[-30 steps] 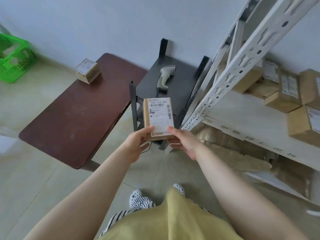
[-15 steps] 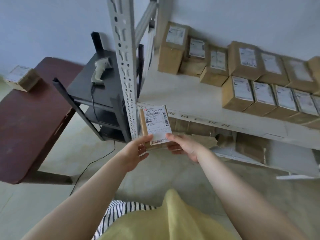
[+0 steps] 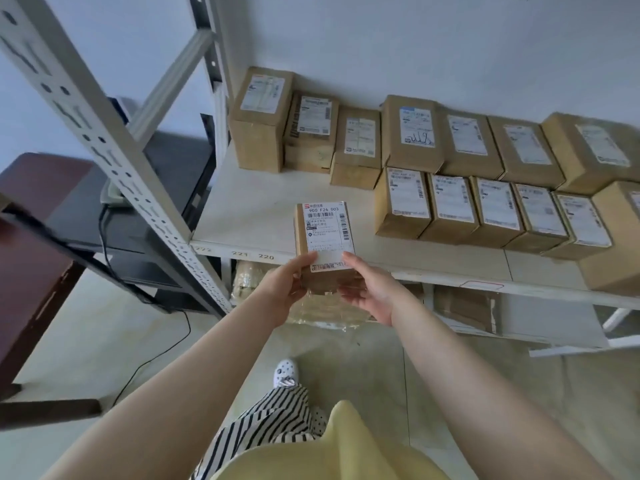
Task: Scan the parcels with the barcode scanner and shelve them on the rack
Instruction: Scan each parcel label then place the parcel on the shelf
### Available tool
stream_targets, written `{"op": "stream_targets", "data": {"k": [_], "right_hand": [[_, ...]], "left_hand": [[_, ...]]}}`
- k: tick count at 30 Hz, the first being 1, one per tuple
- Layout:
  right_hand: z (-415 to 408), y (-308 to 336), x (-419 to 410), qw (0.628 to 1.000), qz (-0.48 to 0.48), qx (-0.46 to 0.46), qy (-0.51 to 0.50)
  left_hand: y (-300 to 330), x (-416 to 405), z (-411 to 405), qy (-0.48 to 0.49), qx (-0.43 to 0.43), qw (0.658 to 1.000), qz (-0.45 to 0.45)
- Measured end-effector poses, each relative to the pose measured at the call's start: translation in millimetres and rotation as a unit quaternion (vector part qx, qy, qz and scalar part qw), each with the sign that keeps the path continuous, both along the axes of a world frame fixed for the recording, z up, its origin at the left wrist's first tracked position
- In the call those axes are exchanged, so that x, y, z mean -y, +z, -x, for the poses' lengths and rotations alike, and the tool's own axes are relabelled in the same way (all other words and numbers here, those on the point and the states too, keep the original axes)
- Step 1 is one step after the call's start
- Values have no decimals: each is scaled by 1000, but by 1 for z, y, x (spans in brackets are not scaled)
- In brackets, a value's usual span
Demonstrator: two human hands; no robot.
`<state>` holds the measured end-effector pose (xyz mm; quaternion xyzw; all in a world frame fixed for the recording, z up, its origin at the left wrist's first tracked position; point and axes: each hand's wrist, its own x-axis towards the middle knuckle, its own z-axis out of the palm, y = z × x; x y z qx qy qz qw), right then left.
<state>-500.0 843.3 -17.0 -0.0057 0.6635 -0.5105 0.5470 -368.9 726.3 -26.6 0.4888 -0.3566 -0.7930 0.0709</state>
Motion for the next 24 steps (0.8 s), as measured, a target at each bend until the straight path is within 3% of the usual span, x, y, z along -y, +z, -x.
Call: {"op": "stream_targets", "data": {"k": [8, 15, 24], "right_hand": [[49, 1, 37, 988, -12, 45, -147], [77, -15, 69, 950, 26, 104, -292], [91, -10, 83, 933, 22, 95, -348]], "left_hand": [[-17, 36, 82, -27, 29, 999, 1], [-23, 65, 132, -53, 52, 997, 12], [-20, 72, 159, -84, 78, 992, 58]]}}
